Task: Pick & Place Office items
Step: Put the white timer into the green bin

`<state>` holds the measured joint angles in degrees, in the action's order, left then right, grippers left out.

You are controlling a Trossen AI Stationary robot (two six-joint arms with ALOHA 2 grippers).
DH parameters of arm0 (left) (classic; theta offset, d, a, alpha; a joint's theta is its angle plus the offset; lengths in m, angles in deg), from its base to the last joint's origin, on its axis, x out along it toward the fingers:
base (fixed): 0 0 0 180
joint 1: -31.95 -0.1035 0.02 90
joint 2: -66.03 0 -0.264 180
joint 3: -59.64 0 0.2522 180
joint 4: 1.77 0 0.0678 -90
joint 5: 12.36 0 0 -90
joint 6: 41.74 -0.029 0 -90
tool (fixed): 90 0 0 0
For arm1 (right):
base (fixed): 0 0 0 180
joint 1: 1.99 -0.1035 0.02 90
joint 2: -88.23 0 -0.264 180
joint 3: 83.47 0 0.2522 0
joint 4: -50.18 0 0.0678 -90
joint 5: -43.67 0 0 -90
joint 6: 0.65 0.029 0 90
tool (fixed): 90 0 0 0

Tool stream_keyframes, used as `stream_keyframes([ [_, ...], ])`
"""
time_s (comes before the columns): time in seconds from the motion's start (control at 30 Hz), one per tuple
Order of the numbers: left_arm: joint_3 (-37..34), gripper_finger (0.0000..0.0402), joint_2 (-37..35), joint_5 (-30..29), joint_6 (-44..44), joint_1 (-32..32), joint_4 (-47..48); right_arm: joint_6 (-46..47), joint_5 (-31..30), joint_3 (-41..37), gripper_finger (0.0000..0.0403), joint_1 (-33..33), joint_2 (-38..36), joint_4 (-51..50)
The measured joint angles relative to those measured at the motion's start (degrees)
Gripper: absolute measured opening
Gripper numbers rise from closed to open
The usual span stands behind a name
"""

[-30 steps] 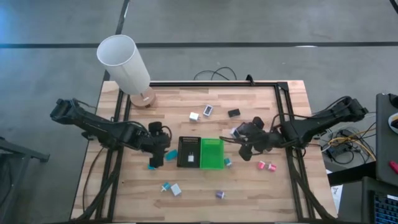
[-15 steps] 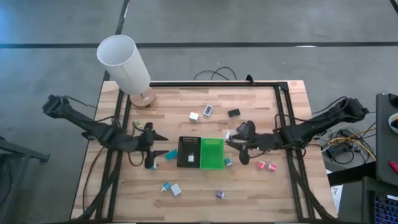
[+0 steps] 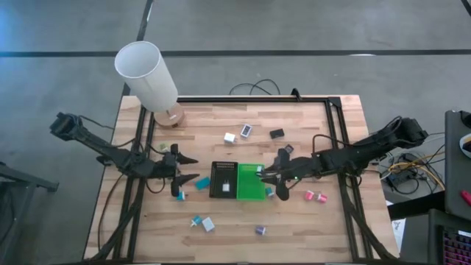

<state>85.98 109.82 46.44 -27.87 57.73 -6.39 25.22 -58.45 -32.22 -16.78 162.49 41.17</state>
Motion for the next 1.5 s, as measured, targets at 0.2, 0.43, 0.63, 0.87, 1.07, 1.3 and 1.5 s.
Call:
stream_keyframes([
  [0.2, 0.35, 0.0261, -0.46, -0.07, -0.67, 0.0, 0.03, 1.94, 2.03, 6.24, 0.0143, 1.94, 5.31, -8.38],
  [0.43, 0.35, 0.0261, -0.74, 0.15, -0.87, 0.02, -0.01, 3.78, 5.22, 13.39, 0.0143, 3.76, 12.3, -16.58],
  [0.63, 0.35, 0.0261, -0.82, 0.29, -0.83, 0.02, -0.02, 4.2, 8.2, 20.71, 0.0143, 4.76, 18.92, -20.14],
  [0.87, 0.35, 0.0261, -0.85, 0.31, -0.53, 0.02, -0.01, 4.11, 8.22, 30.0, 0.0143, 5.42, 25.79, -33.14],
  [1.07, 0.26, 0.0261, -0.85, 0.65, -0.19, 0.07, 0.06, 4.05, 8.22, 32.7, 0.0143, 6.26, 29.9, -36.41],
  [1.3, 0.26, 0.0261, -0.85, 0.74, -0.18, 0.07, 0.19, 3.98, 8.25, 32.66, 0.0143, 6.58, 32.76, -36.49],
  [1.5, 0.26, 0.0261, -0.85, 0.73, -0.17, 0.07, 0.19, 3.96, 8.21, 32.64, 0.0143, 6.61, 32.9, -36.29],
])
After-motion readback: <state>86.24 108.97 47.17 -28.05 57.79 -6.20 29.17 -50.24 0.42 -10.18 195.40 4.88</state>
